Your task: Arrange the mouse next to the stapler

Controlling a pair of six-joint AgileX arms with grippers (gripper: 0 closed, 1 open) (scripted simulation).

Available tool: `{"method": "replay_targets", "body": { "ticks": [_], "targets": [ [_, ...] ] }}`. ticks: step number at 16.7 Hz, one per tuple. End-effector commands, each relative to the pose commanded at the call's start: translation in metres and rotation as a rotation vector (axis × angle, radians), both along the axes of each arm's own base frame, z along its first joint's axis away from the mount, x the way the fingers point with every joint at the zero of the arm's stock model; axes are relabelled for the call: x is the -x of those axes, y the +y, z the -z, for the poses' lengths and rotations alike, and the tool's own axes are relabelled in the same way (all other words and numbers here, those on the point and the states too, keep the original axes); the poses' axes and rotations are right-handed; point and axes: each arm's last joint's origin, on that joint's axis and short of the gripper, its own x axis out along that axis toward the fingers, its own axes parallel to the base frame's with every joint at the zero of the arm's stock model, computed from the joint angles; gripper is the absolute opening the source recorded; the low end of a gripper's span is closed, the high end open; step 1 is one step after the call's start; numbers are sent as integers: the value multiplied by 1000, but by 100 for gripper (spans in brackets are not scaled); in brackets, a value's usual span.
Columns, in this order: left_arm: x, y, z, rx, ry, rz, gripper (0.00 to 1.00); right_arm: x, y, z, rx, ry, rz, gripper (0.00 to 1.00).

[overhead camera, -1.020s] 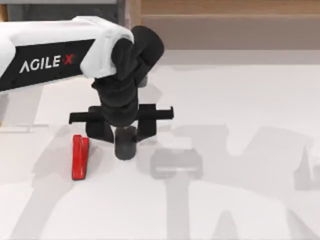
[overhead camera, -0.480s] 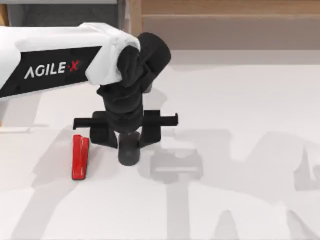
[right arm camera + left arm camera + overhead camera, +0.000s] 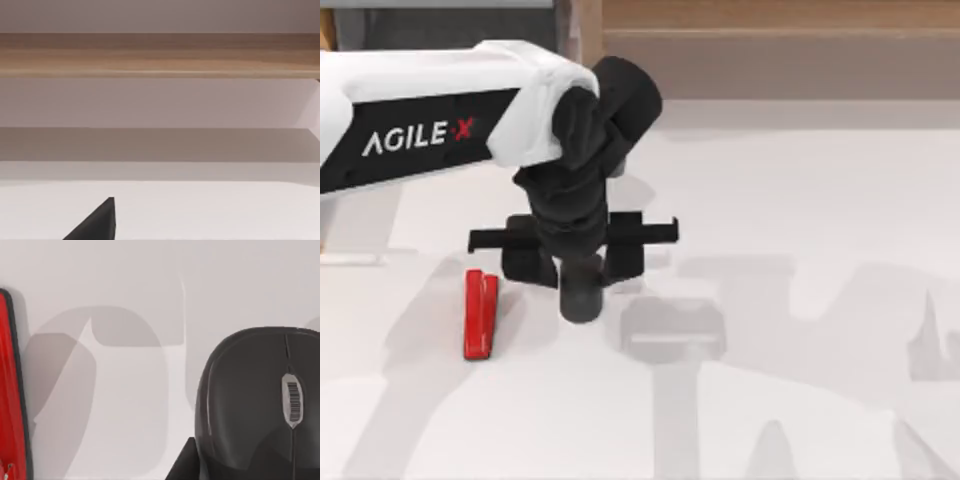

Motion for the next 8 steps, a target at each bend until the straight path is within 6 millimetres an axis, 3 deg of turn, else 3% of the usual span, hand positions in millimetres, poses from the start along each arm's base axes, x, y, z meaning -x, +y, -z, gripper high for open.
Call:
{"method": "replay_targets", "body": {
  "ticks": [8],
  "targets": [
    [-2,-2,-6,25,-38,0,0,0,0,0,0,0,0,100]
  ]
}}
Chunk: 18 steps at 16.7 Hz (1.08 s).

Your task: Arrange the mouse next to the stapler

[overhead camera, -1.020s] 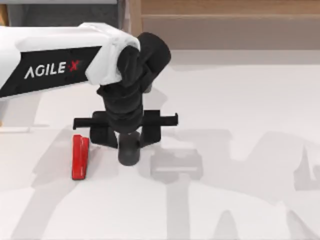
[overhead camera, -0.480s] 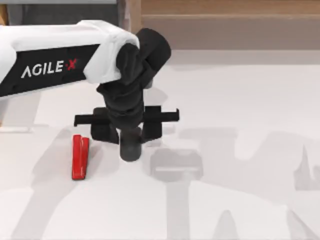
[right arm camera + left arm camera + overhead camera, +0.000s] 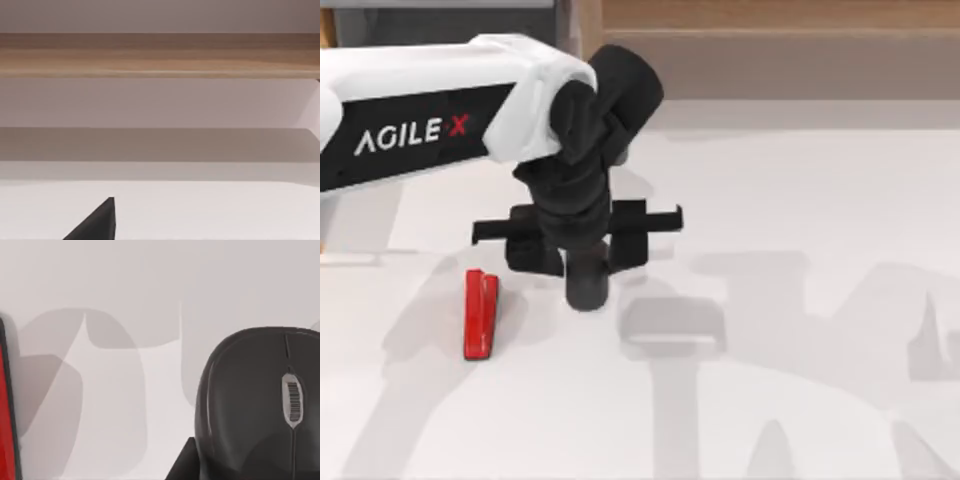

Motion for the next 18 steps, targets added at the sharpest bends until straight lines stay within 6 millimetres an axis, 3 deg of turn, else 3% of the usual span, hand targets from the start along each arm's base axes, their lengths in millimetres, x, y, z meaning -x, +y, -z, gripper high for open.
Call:
{"method": "replay_targets", "body": {
  "ticks": [4,9,13,18],
  "targets": [
    [1,0,6,-7,11,3,0,0,0,0,0,0,0,100],
    [5,2,28,-45,71,7,0,0,0,0,0,0,0,100],
    [5,2,28,-45,71,7,0,0,0,0,0,0,0,100],
    [5,2,28,-45,71,7,38,0,0,0,0,0,0,100]
  ]
}}
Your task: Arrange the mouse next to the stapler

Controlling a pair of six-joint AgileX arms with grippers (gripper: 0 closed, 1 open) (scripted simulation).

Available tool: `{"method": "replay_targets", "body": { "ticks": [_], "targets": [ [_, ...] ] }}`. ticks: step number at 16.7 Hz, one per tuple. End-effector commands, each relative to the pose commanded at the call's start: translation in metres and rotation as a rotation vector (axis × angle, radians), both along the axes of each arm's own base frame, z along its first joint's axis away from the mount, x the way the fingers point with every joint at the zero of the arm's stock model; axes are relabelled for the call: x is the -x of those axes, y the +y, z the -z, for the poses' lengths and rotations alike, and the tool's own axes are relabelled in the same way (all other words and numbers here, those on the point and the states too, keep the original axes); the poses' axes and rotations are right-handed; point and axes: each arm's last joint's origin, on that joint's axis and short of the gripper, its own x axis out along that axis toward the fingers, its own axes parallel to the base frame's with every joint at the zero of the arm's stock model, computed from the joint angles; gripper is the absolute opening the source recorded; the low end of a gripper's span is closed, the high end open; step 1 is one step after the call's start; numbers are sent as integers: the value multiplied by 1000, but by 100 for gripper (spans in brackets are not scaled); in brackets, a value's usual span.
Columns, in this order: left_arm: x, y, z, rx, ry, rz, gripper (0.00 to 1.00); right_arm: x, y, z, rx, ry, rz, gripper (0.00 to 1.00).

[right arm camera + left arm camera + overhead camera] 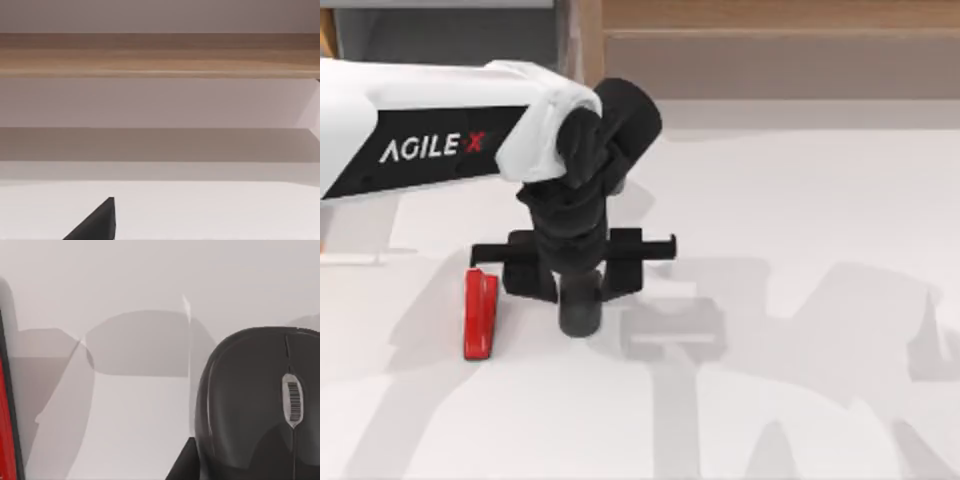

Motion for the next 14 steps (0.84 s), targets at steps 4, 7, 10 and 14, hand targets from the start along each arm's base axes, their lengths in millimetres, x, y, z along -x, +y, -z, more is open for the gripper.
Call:
{"method": "replay_targets", "body": {
  "ticks": [4,7,10,14],
  "targets": [
    [0,0,0,0,0,0,68,0,0,0,0,0,0,100],
    [0,0,0,0,0,0,90,0,0,0,0,0,0,100],
    [0,0,0,0,0,0,100,0,0,0,0,0,0,100],
    [0,0,0,0,0,0,100,0,0,0,0,0,0,100]
  ]
}}
